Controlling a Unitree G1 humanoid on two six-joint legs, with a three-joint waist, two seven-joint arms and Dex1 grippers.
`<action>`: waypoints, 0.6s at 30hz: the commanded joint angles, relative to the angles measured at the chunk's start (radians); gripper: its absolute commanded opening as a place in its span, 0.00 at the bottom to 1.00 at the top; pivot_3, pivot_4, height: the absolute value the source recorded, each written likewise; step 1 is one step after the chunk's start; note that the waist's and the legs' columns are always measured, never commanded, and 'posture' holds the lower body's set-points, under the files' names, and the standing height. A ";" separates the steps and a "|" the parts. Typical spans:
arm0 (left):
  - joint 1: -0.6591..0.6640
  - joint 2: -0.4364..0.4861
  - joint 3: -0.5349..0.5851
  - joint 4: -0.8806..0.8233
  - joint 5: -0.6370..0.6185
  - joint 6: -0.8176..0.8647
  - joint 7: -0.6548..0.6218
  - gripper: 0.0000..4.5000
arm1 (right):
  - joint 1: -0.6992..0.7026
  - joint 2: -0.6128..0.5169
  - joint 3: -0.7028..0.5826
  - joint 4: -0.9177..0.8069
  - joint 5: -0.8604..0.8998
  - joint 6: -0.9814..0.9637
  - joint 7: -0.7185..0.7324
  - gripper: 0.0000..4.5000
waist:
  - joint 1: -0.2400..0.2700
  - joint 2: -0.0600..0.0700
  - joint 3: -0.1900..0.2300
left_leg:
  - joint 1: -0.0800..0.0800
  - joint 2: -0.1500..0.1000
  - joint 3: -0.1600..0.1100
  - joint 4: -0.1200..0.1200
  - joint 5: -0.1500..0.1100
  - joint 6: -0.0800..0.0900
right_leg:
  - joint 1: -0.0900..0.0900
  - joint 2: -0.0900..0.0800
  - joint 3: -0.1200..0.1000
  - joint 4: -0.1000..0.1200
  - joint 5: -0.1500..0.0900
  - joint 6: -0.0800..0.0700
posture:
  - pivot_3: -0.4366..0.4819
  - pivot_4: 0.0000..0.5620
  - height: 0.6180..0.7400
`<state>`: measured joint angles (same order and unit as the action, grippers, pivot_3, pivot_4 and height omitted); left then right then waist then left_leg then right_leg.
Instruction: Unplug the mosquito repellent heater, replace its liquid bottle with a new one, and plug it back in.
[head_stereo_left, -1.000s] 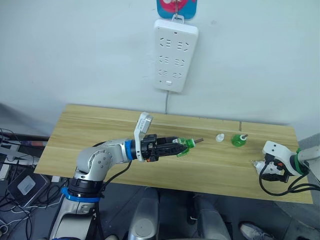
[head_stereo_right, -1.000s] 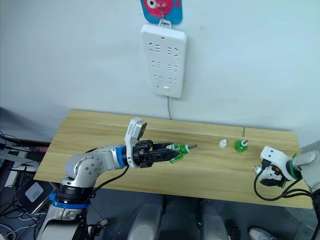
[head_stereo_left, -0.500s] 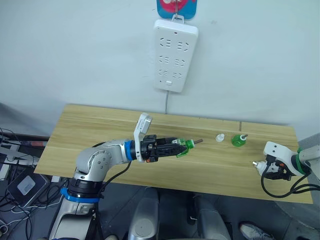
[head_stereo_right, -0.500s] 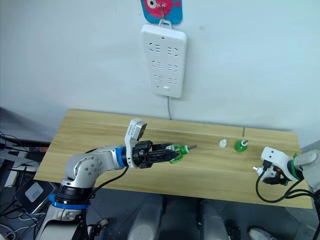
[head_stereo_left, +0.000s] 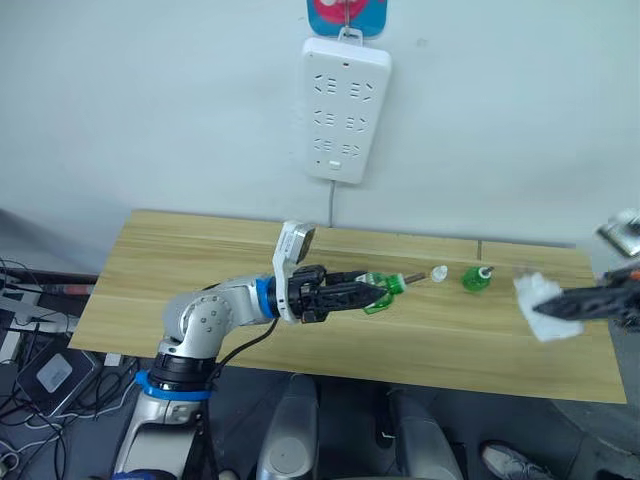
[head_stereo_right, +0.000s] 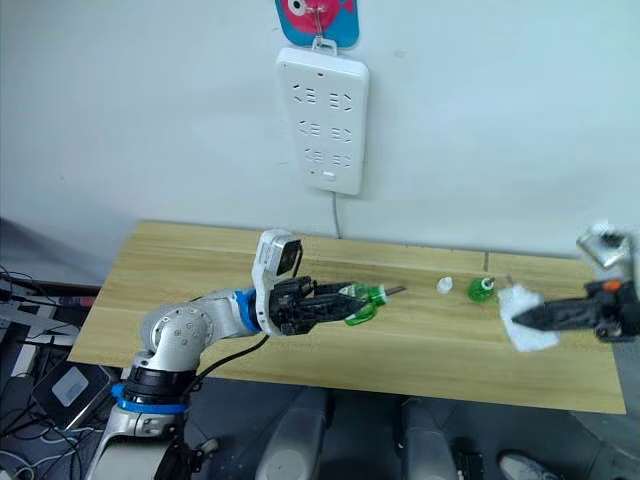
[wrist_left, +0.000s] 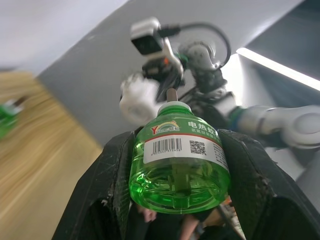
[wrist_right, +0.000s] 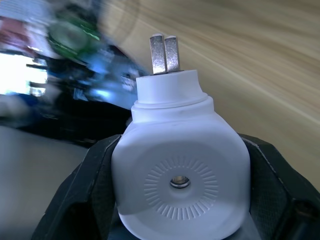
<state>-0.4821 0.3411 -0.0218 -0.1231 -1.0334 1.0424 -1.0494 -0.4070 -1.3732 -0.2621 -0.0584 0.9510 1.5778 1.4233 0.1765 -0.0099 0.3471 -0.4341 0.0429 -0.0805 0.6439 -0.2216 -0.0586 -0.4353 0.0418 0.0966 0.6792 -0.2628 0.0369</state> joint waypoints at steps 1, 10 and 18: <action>-0.009 -0.025 0.011 -0.035 -0.063 0.024 0.004 0.50 | -0.066 -0.037 0.011 0.070 0.395 0.037 -0.224 0.67 | -0.001 0.000 0.000 | 0.000 0.000 0.001 0.000 0.000 0.000 | 0.000 0.000 0.000 -0.001 0.000 0.000 | 0.76 0.57 1.00; -0.061 -0.082 -0.030 0.017 -0.072 0.045 -0.036 0.50 | -0.062 -0.134 0.144 0.121 1.021 -0.119 -0.723 0.67 | -0.012 0.000 0.000 | -0.004 -0.004 0.002 0.000 0.000 0.000 | -0.003 -0.003 0.001 -0.001 0.002 -0.001 | 0.72 0.56 1.00; -0.087 -0.101 -0.099 0.046 -0.013 0.006 -0.095 0.50 | -0.120 -0.070 0.182 0.063 1.021 -0.166 -0.815 0.67 | -0.037 0.000 0.000 | -0.004 -0.004 0.002 0.001 0.000 0.000 | -0.003 -0.003 0.001 0.000 0.000 0.003 | 0.71 0.55 1.00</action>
<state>-0.5579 0.2475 -0.1142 -0.0670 -1.0498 1.0663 -1.1176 -0.5057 -1.4407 -0.0638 0.0240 1.9433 1.4223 0.6124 0.1398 -0.0102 0.3472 -0.4377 0.0390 -0.0788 0.6446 -0.2215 -0.0587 -0.4386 0.0384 0.0970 0.6795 -0.2627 0.0395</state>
